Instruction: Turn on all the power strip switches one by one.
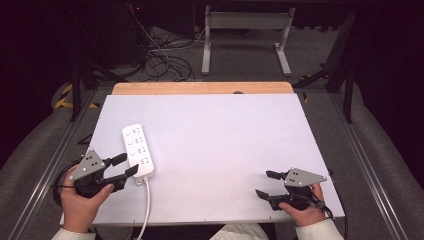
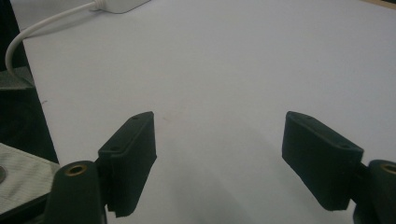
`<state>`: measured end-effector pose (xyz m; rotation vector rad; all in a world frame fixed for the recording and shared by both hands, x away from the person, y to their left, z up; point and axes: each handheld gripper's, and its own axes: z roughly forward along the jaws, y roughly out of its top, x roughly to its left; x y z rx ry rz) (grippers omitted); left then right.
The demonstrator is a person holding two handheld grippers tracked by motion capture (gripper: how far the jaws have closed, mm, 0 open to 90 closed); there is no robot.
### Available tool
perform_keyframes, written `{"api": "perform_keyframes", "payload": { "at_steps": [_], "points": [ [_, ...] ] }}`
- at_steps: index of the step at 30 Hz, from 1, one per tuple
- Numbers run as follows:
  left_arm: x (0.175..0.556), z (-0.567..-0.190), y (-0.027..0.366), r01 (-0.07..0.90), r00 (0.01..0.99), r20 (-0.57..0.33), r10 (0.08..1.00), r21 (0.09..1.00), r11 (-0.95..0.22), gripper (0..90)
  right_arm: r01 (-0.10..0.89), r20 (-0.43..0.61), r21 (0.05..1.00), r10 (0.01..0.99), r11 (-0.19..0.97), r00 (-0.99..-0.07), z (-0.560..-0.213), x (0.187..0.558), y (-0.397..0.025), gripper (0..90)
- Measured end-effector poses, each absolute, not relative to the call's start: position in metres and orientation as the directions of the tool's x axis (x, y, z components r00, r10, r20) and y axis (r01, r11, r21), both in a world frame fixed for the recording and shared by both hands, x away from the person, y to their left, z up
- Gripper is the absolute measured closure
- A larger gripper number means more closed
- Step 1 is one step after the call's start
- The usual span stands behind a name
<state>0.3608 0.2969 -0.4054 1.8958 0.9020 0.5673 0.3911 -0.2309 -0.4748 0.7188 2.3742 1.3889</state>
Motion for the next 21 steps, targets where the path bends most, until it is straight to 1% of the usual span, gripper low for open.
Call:
{"api": "perform_keyframes", "payload": {
  "at_steps": [8, 9, 12, 14, 16, 17, 19, 21],
  "points": [
    [0.369, -0.405, 0.298, 0.381, 0.626, -0.020, 0.780, 0.880, -0.283, 45.8, 0.272, 0.000, 0.871, 0.554, 0.409, -0.833, -0.475, 0.391, -0.230, 26.6],
    [0.371, -0.406, 0.299, 0.381, 0.623, -0.011, 0.782, 0.878, -0.291, 46.8, 0.272, 0.002, 0.871, 0.553, 0.408, -0.833, -0.476, 0.391, -0.230, 26.7],
    [0.375, -0.409, 0.301, 0.387, 0.618, -0.016, 0.786, 0.877, -0.286, 53.5, 0.268, 0.000, 0.874, 0.552, 0.405, -0.834, -0.475, 0.390, -0.231, 26.6],
    [0.378, -0.411, 0.304, 0.398, 0.621, -0.018, 0.784, 0.869, -0.295, 62.8, 0.266, 0.000, 0.876, 0.552, 0.402, -0.834, -0.474, 0.391, -0.232, 26.7],
    [0.383, -0.412, 0.306, 0.408, 0.618, -0.015, 0.786, 0.860, -0.305, 66.2, 0.268, 0.002, 0.875, 0.552, 0.403, -0.834, -0.475, 0.391, -0.231, 26.6],
    [0.385, -0.413, 0.307, 0.417, 0.616, -0.022, 0.787, 0.857, -0.303, 66.2, 0.268, 0.002, 0.875, 0.552, 0.403, -0.834, -0.475, 0.391, -0.231, 26.6],
    [0.389, -0.415, 0.309, 0.422, 0.616, -0.010, 0.788, 0.848, -0.319, 71.2, 0.271, 0.002, 0.872, 0.551, 0.408, -0.835, -0.475, 0.392, -0.231, 26.6],
    [0.395, -0.418, 0.311, 0.443, 0.618, -0.024, 0.786, 0.837, -0.323, 76.8, 0.270, 0.000, 0.871, 0.549, 0.410, -0.836, -0.475, 0.392, -0.231, 26.7]
  ]
}}
